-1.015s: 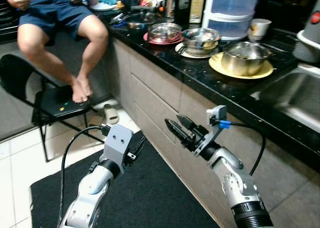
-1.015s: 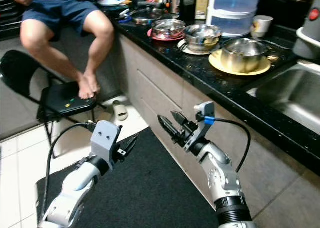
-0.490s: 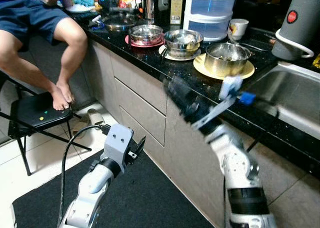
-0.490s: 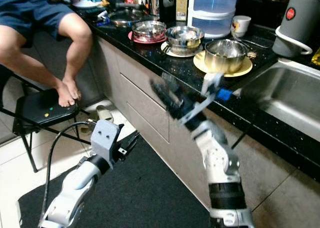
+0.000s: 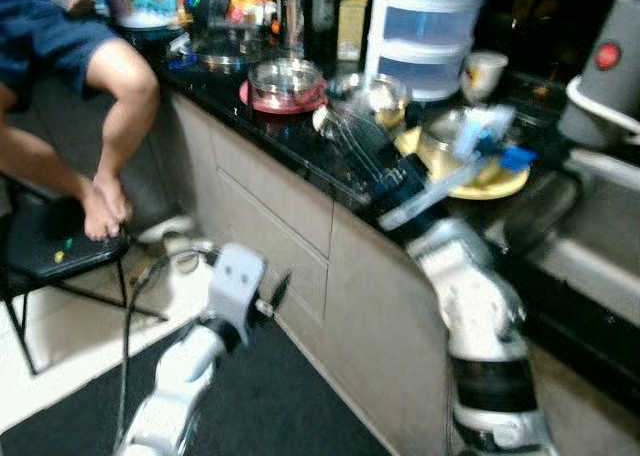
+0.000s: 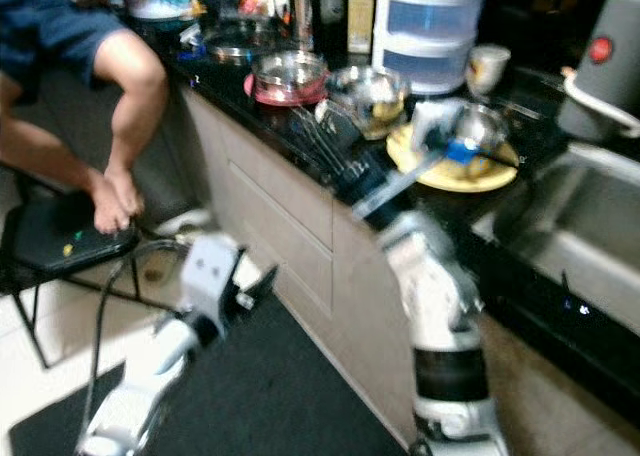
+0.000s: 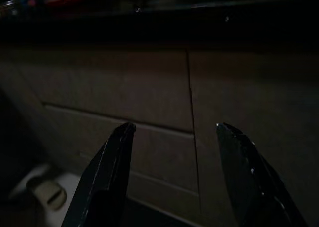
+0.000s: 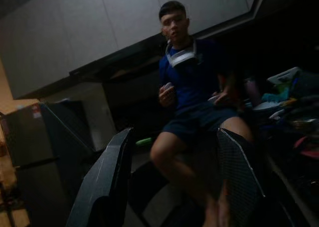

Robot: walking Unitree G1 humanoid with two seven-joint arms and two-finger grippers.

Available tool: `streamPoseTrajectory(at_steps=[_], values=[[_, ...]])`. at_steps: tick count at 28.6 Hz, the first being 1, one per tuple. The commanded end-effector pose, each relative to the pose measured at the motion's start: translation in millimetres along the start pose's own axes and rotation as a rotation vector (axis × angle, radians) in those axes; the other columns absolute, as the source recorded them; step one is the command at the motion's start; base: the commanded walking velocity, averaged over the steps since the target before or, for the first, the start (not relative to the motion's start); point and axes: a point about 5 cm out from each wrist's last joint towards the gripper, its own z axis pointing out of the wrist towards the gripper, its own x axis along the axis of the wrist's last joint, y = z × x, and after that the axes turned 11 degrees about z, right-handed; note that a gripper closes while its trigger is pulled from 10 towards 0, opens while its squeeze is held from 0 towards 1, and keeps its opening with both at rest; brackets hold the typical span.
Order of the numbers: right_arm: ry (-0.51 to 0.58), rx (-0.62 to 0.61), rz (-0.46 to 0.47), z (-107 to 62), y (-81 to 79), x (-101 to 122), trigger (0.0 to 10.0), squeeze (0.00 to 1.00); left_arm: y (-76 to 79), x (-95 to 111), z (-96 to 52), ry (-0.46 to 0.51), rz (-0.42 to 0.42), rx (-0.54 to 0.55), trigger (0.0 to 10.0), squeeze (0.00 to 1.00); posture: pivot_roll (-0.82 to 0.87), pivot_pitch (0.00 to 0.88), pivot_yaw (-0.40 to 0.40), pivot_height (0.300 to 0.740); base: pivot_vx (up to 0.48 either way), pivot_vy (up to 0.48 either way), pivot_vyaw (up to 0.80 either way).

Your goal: Kitchen organization

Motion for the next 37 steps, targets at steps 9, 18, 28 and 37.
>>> streamPoseTrajectory(at_steps=[9, 18, 28, 37], values=[[0.018, -0.017, 0.007, -1.4, -0.4, 5.7, 10.0, 0.00, 3.8, -0.6, 0.3, 0.001, -0.007, -0.020, 10.0, 0.00, -0.01, 0.000, -0.012, 0.740, 0.340, 0.000, -0.59], [0.021, -0.020, -0.002, -1.6, -0.7, 7.4, 10.0, 0.00, 3.9, -0.8, 0.3, 0.001, -0.010, -0.024, 10.0, 0.00, -0.01, 0.000, -0.010, 0.740, 0.289, 0.000, 0.00], [0.000, -0.052, -0.046, -1.8, 2.8, 7.8, 10.0, 0.00, 6.2, 0.3, 0.4, 0.008, 0.002, -0.040, 10.0, 0.00, -0.01, 0.000, -0.014, 0.740, 0.000, 0.000, 0.00], [-0.087, -0.214, -0.344, 1.7, 17.2, 27.0, 10.0, 0.00, 7.9, -0.3, 0.8, 0.008, -0.003, -0.047, 10.0, 0.00, -0.02, 0.000, -0.016, 0.740, 0.000, 0.000, 0.00]])
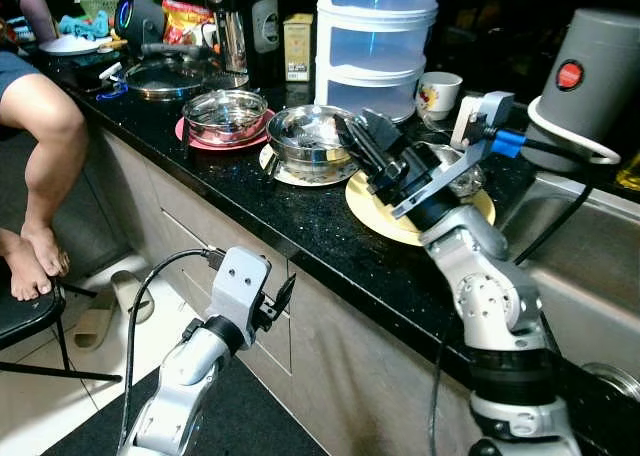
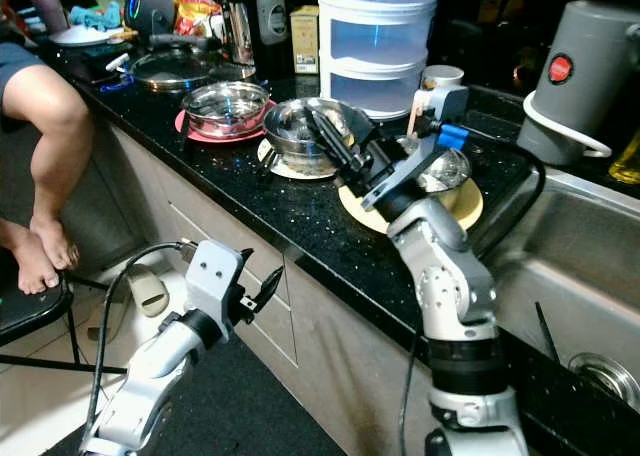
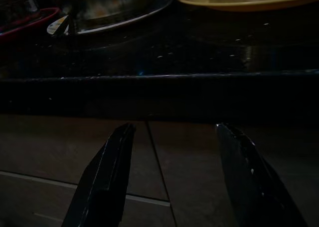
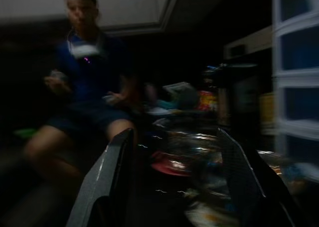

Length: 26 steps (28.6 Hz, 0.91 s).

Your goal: Kitchen organization

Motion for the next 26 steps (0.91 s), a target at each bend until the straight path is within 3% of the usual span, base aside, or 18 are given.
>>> streamPoseTrajectory(at_steps=[1, 9, 12, 19, 26], values=[[-0.022, -0.012, -0.027, 3.0, -0.2, -3.2, 10.0, 0.00, 2.2, -1.9, -0.3, -0.006, 0.001, -0.013, 10.0, 0.00, -0.02, 0.000, -0.016, 0.740, 0.000, 0.000, 0.00], [-0.192, -0.147, -0.248, 0.6, 16.4, -20.0, 10.0, 0.00, 1.3, 1.2, -1.4, 0.017, 0.012, 0.009, 10.0, 0.00, -0.01, 0.000, -0.022, 0.740, 0.000, 0.000, 0.00], [-0.284, -0.233, -0.347, -8.0, 31.2, -30.5, 10.0, 0.00, -1.3, 4.5, -3.4, 0.038, 0.022, 0.037, 10.0, 0.00, -0.02, 0.000, -0.023, 0.740, 0.000, 0.000, 0.00], [-0.305, -0.364, -0.332, -20.6, 50.0, -31.9, 10.0, 0.00, -2.2, 6.2, -4.0, 0.046, 0.026, 0.042, 10.0, 0.00, -0.02, 0.000, -0.019, 0.740, 0.000, 0.000, 0.00], [-0.295, -0.420, -0.322, -23.2, 55.0, -33.5, 10.0, 0.00, -2.3, 6.0, -4.2, 0.046, 0.024, 0.040, 10.0, 0.00, -0.02, 0.000, -0.019, 0.740, 0.000, 0.000, 0.00]])
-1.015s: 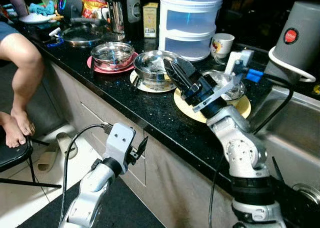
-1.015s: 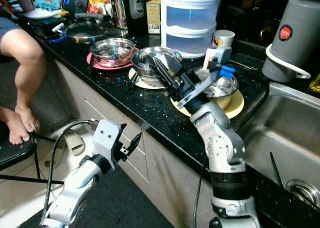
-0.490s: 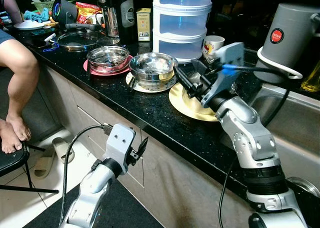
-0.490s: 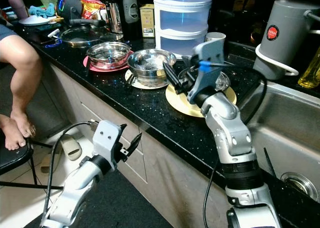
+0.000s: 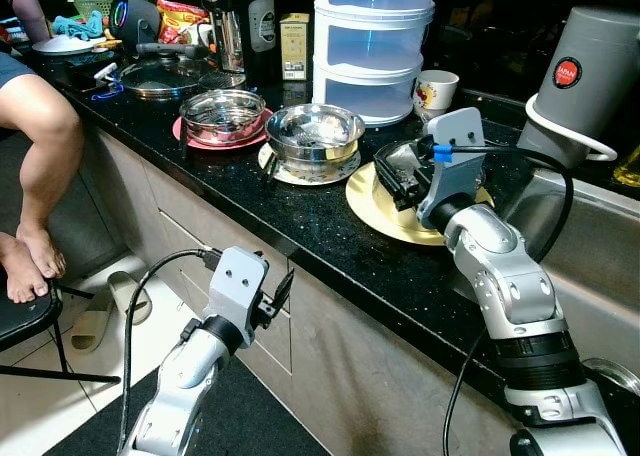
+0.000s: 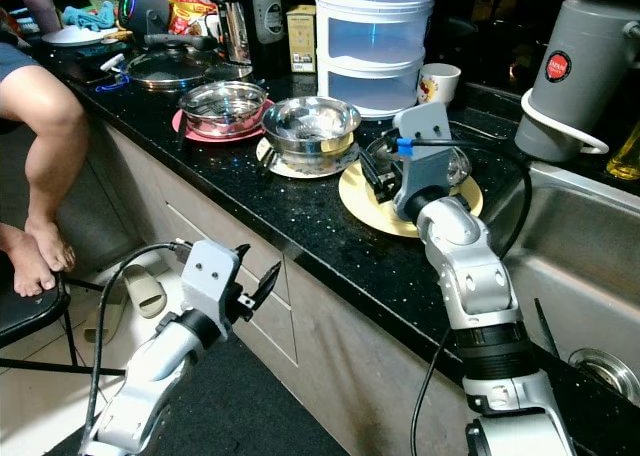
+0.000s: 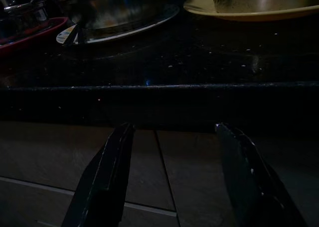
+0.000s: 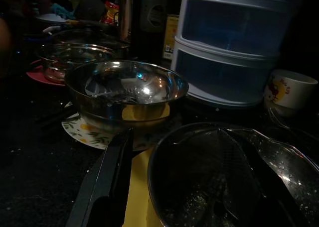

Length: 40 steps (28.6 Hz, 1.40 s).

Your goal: Kitchen organization

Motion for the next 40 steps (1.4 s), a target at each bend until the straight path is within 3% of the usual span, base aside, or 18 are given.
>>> streamPoseTrajectory(at_steps=[1, 8, 11, 13, 14, 18, 27, 33, 40], values=[[-0.032, -0.034, 0.017, -1.6, 5.6, -8.8, 10.0, 0.00, -0.9, 2.2, -1.8, 0.011, 0.013, 0.003, 10.0, 0.00, -0.02, 0.000, -0.019, 0.740, 0.000, 0.000, 0.00], [-0.040, -0.109, 0.030, 0.5, 10.1, -14.7, 10.0, 0.00, -0.5, 2.0, -1.7, 0.010, 0.012, 0.001, 10.0, 0.00, -0.02, 0.000, -0.021, 0.740, 0.000, 0.000, 0.00], [0.024, -0.149, 0.149, -1.6, 22.1, -4.1, 10.0, 0.00, -0.6, 1.7, -1.4, 0.008, 0.011, -0.002, 10.0, 0.00, -0.02, 0.000, -0.018, 0.740, 0.000, 0.000, 0.00], [0.036, -0.146, 0.158, -1.6, 22.5, -1.8, 10.0, 0.00, -0.6, 1.6, -1.4, 0.008, 0.011, -0.002, 10.0, 0.00, -0.02, 0.000, -0.018, 0.740, 0.000, 0.000, 0.00], [0.080, -0.127, 0.224, -1.5, 21.9, 5.5, 10.0, 0.00, -0.6, 1.5, -1.2, 0.008, 0.010, -0.003, 10.0, 0.00, -0.02, 0.000, -0.018, 0.740, 0.000, 0.000, 0.00], [0.155, -0.091, 0.311, -2.1, 21.1, 17.8, 10.0, 0.00, -0.5, 1.4, -1.0, 0.007, 0.010, -0.005, 10.0, 0.00, -0.02, 0.000, -0.017, 0.740, 0.000, 0.000, 0.00], [0.180, -0.101, 0.283, -11.6, 38.4, 20.8, 10.0, 0.00, -0.4, 1.5, -1.9, 0.016, 0.007, 0.002, 10.0, 0.00, -0.03, 0.000, -0.021, 0.740, 0.000, 0.000, 0.00], [0.100, -0.158, 0.193, -23.5, 57.0, 3.3, 10.0, 0.00, -3.6, 3.2, -5.4, 0.030, 0.008, 0.032, 10.0, 0.00, -0.04, 0.000, -0.023, 0.740, 0.000, 0.000, 0.00], [0.082, -0.197, 0.197, -32.5, 67.9, -4.7, 10.0, 0.00, -5.4, 5.0, -8.2, 0.039, 0.012, 0.038, 10.0, 0.00, -0.04, 0.000, -0.021, 0.740, 0.000, 0.000, 0.00]])
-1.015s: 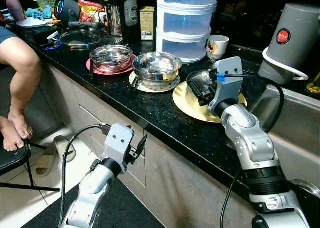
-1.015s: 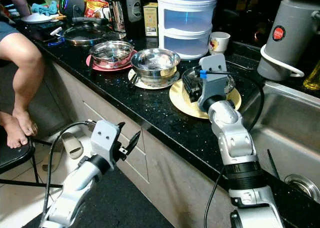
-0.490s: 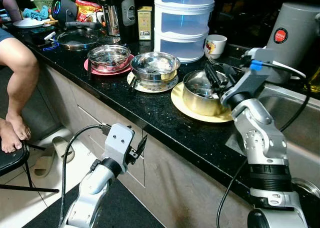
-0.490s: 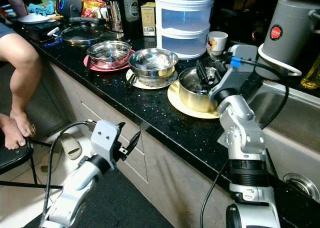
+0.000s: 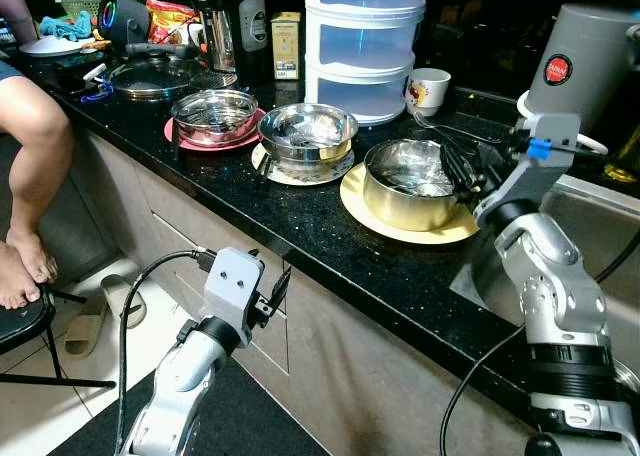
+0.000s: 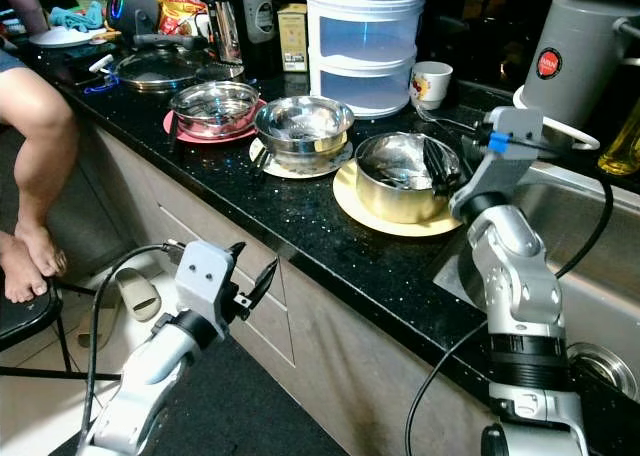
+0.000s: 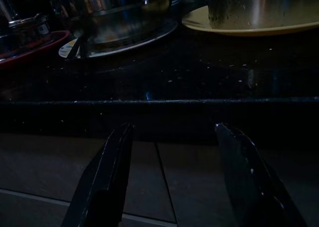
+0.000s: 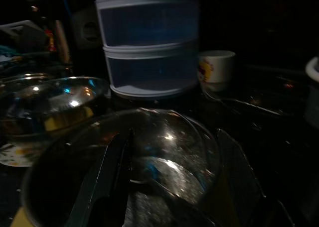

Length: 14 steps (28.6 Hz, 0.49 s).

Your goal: Kitchen organization

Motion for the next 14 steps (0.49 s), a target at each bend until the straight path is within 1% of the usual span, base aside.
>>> streamPoseTrajectory(at_steps=[1, 5, 7, 10, 11, 14], values=[[0.002, -0.027, 0.009, -2.9, 9.3, 0.5, 10.0, 0.00, -2.6, 1.1, -3.0, 0.006, 0.011, 0.008, 10.0, 0.00, -0.04, 0.000, -0.021, 0.740, 0.000, 0.000, 0.00], [-0.003, -0.028, 0.026, -4.0, 12.0, 0.3, 10.0, 0.00, -1.8, 1.0, -2.1, 0.006, 0.010, 0.006, 10.0, 0.00, -0.04, 0.000, -0.021, 0.740, 0.000, 0.000, 0.00], [-0.025, -0.007, 0.073, -5.3, 13.0, -3.4, 10.0, 0.00, -0.8, -0.3, -0.2, 0.002, 0.010, 0.002, 10.0, 0.00, -0.04, 0.000, -0.019, 0.740, 0.000, 0.000, 0.00], [-0.066, 0.044, 0.091, -6.7, 8.0, -11.6, 10.0, 0.00, -0.3, -1.0, 1.0, -0.002, 0.010, -0.002, 10.0, 0.00, -0.04, 0.000, -0.019, 0.740, 0.000, 0.000, 0.00], [-0.066, 0.044, 0.091, -6.7, 8.0, -11.6, 10.0, 0.00, -0.3, -1.0, 1.0, -0.002, 0.010, -0.002, 10.0, 0.00, -0.04, 0.000, -0.019, 0.740, 0.000, 0.000, 0.00], [-0.084, 0.090, 0.117, -7.2, 0.4, -18.1, 10.0, 0.00, 0.0, -1.2, 2.0, -0.004, 0.010, -0.004, 10.0, 0.00, -0.04, 0.000, -0.020, 0.740, 0.000, 0.000, 0.00]])
